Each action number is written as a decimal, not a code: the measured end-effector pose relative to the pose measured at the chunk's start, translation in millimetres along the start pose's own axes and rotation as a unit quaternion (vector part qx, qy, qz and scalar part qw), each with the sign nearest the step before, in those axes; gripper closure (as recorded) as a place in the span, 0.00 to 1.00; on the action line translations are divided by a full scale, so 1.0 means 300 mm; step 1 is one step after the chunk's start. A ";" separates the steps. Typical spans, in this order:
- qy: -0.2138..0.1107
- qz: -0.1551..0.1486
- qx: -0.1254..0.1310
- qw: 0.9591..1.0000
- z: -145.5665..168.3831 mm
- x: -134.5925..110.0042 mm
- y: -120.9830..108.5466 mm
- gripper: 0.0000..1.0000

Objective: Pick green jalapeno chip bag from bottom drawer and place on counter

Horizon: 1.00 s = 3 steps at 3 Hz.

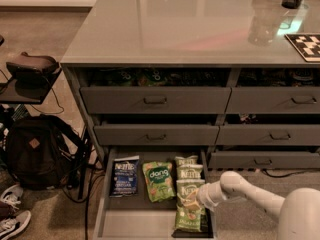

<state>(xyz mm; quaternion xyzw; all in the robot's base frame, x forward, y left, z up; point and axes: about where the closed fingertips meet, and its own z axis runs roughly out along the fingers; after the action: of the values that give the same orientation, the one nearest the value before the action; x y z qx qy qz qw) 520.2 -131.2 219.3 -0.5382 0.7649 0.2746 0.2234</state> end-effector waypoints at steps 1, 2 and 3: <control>-0.048 -0.013 -0.024 0.998 -0.075 -0.204 -0.017 1.00; -0.094 -0.048 -0.041 0.994 -0.165 -0.400 0.007 1.00; -0.135 -0.099 -0.049 0.985 -0.265 -0.581 0.049 1.00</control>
Offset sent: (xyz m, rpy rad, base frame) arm 0.0482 0.0784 0.1930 0.3157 -0.1318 0.1627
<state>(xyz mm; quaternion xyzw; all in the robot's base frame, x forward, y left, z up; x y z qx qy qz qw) 558.5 -57.6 392.5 -0.5796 0.6563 0.3580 0.3243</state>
